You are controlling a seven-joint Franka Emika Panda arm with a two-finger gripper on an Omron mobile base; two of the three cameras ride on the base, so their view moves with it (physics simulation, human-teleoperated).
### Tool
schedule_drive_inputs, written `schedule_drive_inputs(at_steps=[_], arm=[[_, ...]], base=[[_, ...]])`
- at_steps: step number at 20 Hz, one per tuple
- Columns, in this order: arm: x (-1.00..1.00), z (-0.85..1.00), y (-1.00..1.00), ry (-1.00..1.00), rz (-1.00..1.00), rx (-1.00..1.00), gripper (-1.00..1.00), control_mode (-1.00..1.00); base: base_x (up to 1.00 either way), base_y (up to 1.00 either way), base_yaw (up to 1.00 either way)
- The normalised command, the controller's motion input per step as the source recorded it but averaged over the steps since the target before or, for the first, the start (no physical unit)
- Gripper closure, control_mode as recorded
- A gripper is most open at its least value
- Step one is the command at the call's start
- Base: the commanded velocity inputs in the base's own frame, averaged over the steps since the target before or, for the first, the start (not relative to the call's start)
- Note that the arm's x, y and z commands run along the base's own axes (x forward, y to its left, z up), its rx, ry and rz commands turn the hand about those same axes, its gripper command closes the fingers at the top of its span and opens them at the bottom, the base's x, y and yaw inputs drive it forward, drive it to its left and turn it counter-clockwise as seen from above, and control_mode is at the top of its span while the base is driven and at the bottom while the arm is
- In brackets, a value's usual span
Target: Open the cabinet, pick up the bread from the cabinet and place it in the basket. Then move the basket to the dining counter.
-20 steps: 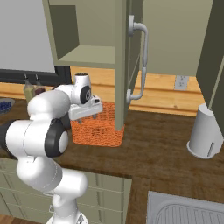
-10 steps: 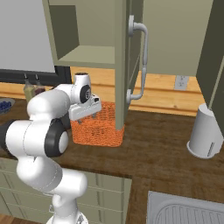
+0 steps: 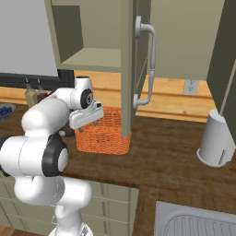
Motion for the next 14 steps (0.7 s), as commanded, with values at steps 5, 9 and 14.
schedule_drive_inputs(at_steps=[5,9,14], arm=[[0.23,-0.05,0.00,0.04,0.09,0.00,-1.00,-1.00],[0.39,0.00,0.00,0.00,0.08,0.00,-1.00,-1.00],[0.08,-0.06,0.00,0.05,0.07,0.00,-1.00,-1.00]], base=[[0.00,0.00,0.00],[0.00,0.00,0.00],[0.00,0.00,0.00]])
